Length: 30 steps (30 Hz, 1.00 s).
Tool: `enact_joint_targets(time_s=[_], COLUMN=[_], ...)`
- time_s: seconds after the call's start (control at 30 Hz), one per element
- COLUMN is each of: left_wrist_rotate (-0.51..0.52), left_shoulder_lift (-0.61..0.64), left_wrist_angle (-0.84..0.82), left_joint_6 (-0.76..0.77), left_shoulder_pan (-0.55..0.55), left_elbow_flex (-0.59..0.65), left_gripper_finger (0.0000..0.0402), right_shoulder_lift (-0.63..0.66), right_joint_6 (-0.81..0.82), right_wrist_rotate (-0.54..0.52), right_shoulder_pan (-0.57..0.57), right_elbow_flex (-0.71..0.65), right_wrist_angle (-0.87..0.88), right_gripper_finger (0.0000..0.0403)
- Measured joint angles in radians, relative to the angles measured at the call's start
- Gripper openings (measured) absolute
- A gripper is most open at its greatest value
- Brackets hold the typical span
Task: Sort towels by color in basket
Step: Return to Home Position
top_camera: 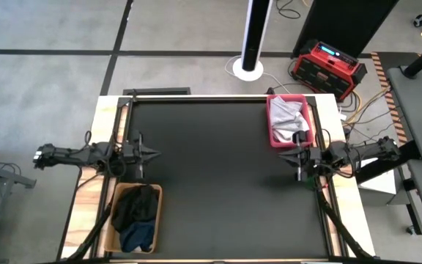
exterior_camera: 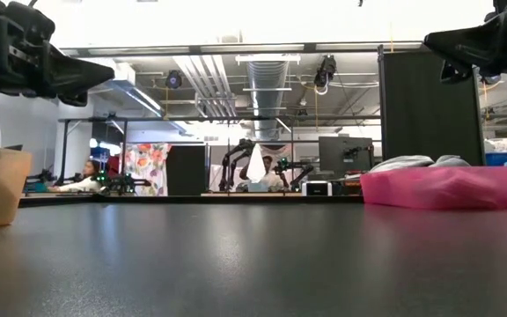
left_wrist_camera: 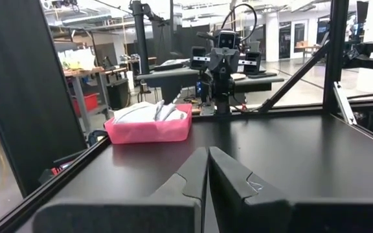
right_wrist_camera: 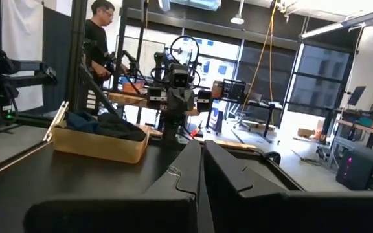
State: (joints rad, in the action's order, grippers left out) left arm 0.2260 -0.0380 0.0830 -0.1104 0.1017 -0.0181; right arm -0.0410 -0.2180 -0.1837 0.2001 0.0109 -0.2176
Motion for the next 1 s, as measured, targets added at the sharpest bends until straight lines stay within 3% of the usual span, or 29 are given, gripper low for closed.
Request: enact_joint_targets(time_s=[1.0], left_wrist_rotate=[0.000], left_shoulder_lift=[-0.069], left_wrist_angle=[0.000], left_joint_6=[0.000], left_shoulder_pan=[0.000], left_elbow_flex=[0.000], left_gripper_finger=[0.0000], right_shoulder_lift=[0.000], right_joint_6=[0.002], right_wrist_rotate=[0.000], right_shoulder_pan=[0.000], right_elbow_flex=[0.000], right_wrist_angle=[0.000], right_gripper_finger=[0.0013])
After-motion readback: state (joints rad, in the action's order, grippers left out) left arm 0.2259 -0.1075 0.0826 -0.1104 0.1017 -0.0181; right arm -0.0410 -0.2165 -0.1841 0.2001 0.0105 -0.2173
